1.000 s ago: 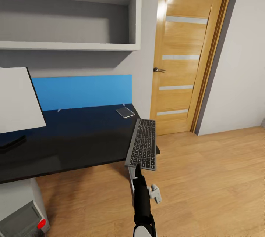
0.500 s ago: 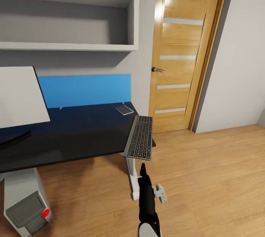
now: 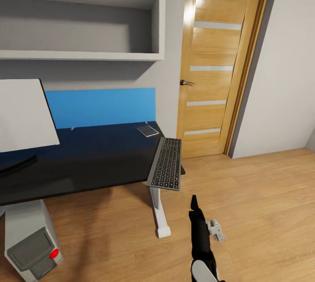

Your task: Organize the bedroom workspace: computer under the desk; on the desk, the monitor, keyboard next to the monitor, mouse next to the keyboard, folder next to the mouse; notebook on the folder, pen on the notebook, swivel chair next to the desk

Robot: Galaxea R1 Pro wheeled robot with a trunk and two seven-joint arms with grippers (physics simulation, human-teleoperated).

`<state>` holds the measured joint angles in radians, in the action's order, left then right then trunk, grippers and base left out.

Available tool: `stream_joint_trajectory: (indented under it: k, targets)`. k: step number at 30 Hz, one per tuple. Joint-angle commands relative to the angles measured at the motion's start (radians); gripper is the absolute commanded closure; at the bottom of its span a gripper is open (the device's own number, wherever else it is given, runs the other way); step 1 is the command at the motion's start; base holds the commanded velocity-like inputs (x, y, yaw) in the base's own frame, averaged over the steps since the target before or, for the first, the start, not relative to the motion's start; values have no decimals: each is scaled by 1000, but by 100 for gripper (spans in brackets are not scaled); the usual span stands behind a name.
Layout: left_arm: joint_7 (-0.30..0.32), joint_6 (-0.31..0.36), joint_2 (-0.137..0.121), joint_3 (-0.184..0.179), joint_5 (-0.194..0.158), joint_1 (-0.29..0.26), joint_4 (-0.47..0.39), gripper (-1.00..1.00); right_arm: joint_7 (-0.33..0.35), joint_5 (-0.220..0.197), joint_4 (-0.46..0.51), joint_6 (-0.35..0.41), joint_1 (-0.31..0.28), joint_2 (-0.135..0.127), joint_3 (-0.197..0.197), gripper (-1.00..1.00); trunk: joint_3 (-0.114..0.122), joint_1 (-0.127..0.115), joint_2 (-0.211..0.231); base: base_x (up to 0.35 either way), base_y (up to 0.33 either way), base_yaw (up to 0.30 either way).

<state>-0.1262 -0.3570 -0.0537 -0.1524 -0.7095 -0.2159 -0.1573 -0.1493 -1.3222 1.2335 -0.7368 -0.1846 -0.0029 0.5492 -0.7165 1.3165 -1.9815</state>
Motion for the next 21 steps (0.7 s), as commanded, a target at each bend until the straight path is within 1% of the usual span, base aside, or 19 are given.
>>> stream_joint_trajectory:
  k: [1,3,6,7,9,12,13,14,15,16,17,18,21]
  targets:
    - [-7,-2,0,-9,-2,0,-1,-100,-8,4,-4,-4,-1,-17,-1,-100,2,-4,7,0,0,0]
    - [-7,-3,0,-10,-2,0,-1,-100,-8,2,-41,-2,-1,-92,-8,-100,8,-12,21,0,0,0]
    - [-7,-3,1,-10,-1,0,-1,-100,-8,1,-91,11,-1,-139,-5,-100,18,-23,42,0,0,0]
    - [-7,-3,1,-10,-1,0,-1,-100,-7,1,-133,27,-1,-158,-3,-100,21,-27,49,0,0,0]
    - [-7,-3,2,-10,-1,0,-1,-100,-6,1,-179,48,0,-171,-1,-100,27,-35,63,0,0,0]
    - [-7,-3,2,-10,0,0,-1,-100,-4,2,-261,88,-1,-182,0,-100,37,-46,84,0,0,0]
    - [-7,-2,3,-10,0,0,-1,-100,-3,4,-319,119,-1,-186,0,-100,40,-50,91,0,0,0]
    - [-7,-2,3,-10,0,0,-1,-100,-2,5,-347,135,-1,-186,1,-100,43,-54,98,0,0,0]
    - [-7,-1,3,-10,0,0,-1,-100,-1,6,-374,150,-1,-186,1,-100,46,-58,105,0,0,0]
    - [-7,0,3,-11,0,0,-1,-100,-1,7,-426,174,-1,-181,2,-100,49,-61,112,0,0,0]
    - [-7,1,3,-11,-1,0,-1,-100,0,7,-451,182,-1,-178,2,-100,52,-65,119,0,0,0]
    - [-7,4,3,-11,-1,0,-1,-100,0,8,-538,198,-1,-165,1,-100,55,-69,126,0,0,0]
    - [-7,5,3,-12,-2,0,-1,-100,0,9,-592,197,-1,-160,0,-100,65,-81,147,0,0,0]
